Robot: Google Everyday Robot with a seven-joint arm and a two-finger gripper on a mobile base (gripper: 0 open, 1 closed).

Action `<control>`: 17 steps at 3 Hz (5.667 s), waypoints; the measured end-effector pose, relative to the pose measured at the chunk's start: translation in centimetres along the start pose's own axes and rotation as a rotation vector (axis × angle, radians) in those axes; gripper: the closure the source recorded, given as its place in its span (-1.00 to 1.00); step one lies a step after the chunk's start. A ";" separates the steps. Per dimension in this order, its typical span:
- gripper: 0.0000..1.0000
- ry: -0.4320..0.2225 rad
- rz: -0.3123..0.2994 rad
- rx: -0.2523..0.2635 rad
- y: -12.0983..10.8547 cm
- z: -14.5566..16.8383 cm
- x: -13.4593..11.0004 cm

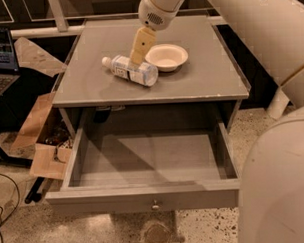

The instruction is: Place blue plastic bottle into top drawer

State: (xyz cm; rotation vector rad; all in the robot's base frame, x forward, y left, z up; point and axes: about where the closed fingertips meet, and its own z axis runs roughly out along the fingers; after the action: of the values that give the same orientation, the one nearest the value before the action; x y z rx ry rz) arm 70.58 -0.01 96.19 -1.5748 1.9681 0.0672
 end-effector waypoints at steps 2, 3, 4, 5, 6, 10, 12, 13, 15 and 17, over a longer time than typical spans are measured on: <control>-1.00 -0.022 0.066 -0.085 1.1 4.7 0.7; -1.00 -0.045 0.077 -0.130 1.3 7.1 0.5; -1.00 -0.065 0.074 -0.162 1.4 8.8 0.1; -1.00 -0.080 0.073 -0.193 1.5 10.1 -0.3; -1.00 -0.087 0.078 -0.225 1.9 11.1 -0.4; -1.00 -0.040 0.129 -0.344 3.9 13.5 1.3; -0.18 -0.038 0.129 -0.347 4.0 13.6 1.4; 0.29 -0.038 0.129 -0.347 4.0 13.6 1.4; 1.00 -0.038 0.129 -0.347 4.0 13.5 1.3; 1.00 -0.038 0.129 -0.347 3.6 12.6 0.8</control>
Offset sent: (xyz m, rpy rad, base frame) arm 0.0216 0.0261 -0.0681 0.1025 0.1387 0.0062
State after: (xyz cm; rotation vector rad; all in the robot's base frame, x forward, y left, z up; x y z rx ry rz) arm 72.62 5.41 84.45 -1.6378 2.1096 0.5115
